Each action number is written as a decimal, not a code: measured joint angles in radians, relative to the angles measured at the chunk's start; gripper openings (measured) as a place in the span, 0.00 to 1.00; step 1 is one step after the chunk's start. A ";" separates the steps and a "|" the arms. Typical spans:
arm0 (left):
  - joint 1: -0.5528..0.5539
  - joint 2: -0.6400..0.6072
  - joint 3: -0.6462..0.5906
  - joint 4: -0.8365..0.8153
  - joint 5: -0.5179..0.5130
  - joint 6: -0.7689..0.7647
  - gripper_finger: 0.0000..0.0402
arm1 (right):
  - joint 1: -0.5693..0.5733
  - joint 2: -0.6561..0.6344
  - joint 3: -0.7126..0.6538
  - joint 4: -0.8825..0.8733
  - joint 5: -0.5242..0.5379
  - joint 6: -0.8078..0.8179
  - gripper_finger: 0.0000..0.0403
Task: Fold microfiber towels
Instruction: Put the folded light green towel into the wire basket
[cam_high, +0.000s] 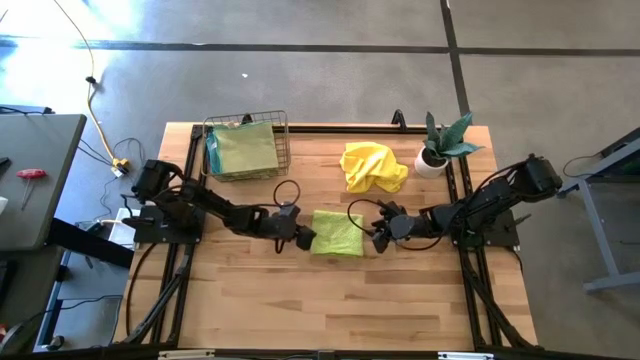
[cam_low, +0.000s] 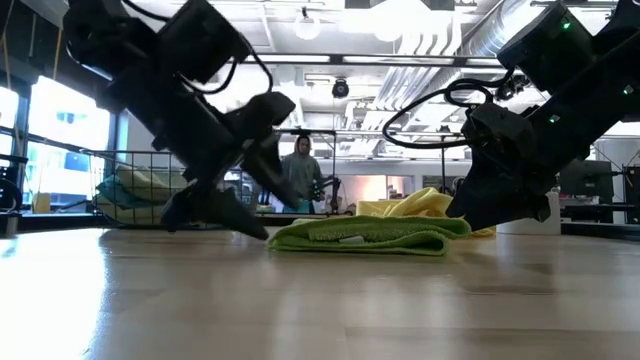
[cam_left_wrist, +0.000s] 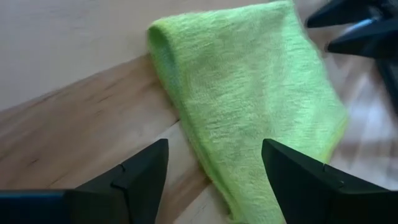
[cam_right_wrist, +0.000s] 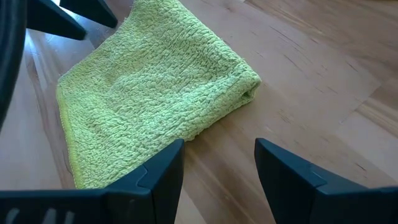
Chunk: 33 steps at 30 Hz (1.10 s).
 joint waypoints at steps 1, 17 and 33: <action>0.000 0.005 -0.001 -0.002 0.000 -0.013 0.62 | 0.000 0.000 0.000 0.000 0.000 0.000 0.47; 0.000 0.107 0.056 0.094 -0.005 -0.090 0.62 | 0.000 0.000 0.000 -0.001 0.000 0.000 0.47; 0.009 0.136 0.103 0.079 -0.010 -0.069 0.35 | 0.000 0.000 0.000 -0.001 0.000 0.000 0.47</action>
